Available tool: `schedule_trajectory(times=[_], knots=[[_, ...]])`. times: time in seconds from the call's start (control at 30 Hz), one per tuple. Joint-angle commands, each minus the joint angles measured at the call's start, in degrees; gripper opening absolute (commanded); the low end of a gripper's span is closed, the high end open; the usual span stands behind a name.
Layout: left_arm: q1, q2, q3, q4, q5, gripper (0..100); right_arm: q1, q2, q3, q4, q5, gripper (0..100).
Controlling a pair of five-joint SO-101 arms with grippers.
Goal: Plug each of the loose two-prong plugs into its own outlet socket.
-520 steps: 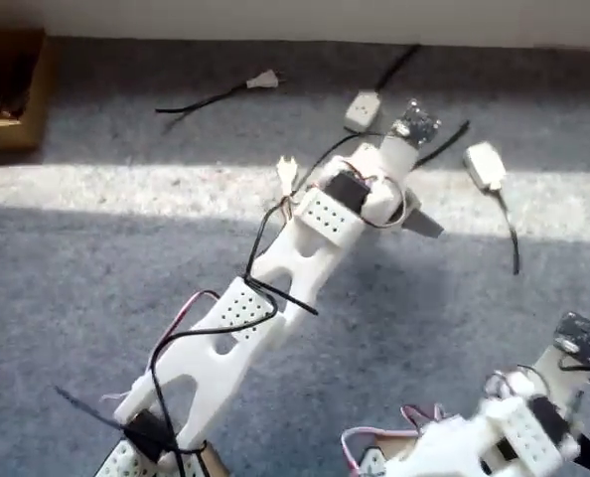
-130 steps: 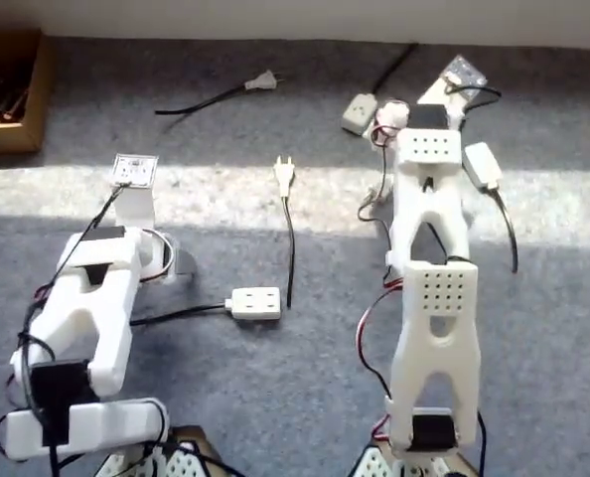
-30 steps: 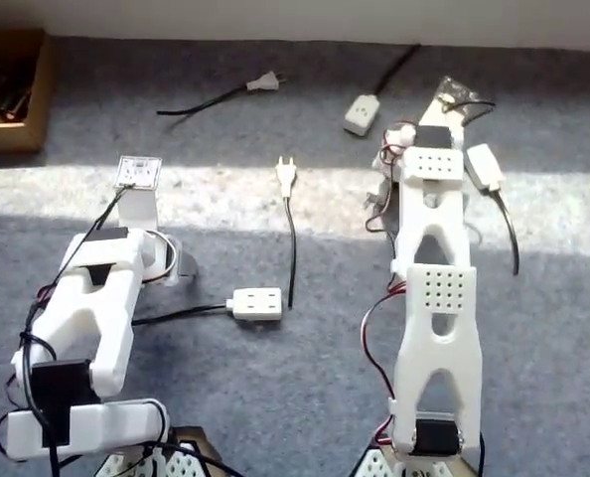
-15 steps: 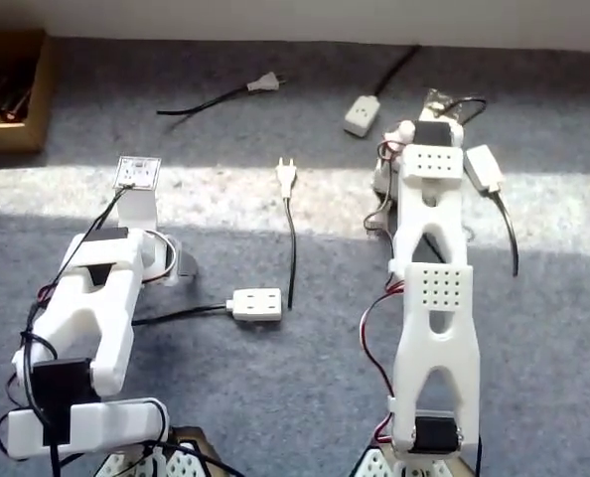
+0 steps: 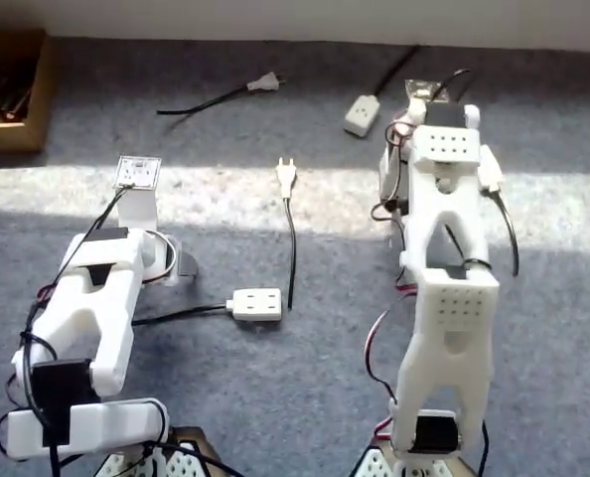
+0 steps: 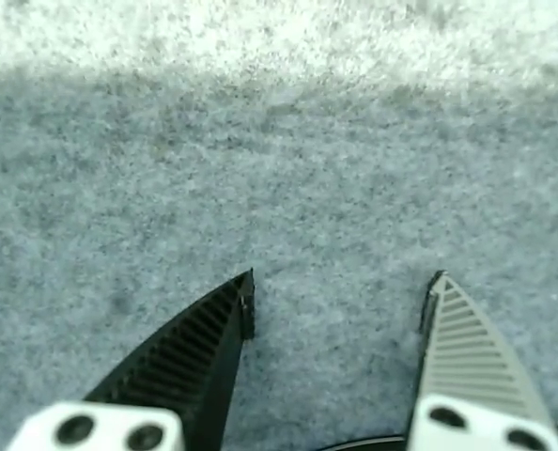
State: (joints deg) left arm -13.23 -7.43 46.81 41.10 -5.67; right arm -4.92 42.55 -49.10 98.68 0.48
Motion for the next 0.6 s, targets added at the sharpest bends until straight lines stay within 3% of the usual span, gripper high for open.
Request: schedule_trajectory(times=[0.0, 0.23, 0.37, 0.57], knots=[[0.8, -1.4, -0.2, -0.6, -0.4, 29, -2.1, -23.3, 7.7, 2.3, 2.5, 0.5], [1.5, -2.1, -5.9, 2.2, -1.7, 29, -14.5, -48.2, 23.9, -1.8, 3.1, 0.5], [5.8, -2.7, -17.3, 15.8, -12.0, 30, -18.9, -58.4, 40.9, -17.2, 1.9, 0.5], [5.2, -20.1, -26.2, 24.4, -12.5, 30, -22.8, -74.8, 76.2, -46.3, 1.9, 0.5]])
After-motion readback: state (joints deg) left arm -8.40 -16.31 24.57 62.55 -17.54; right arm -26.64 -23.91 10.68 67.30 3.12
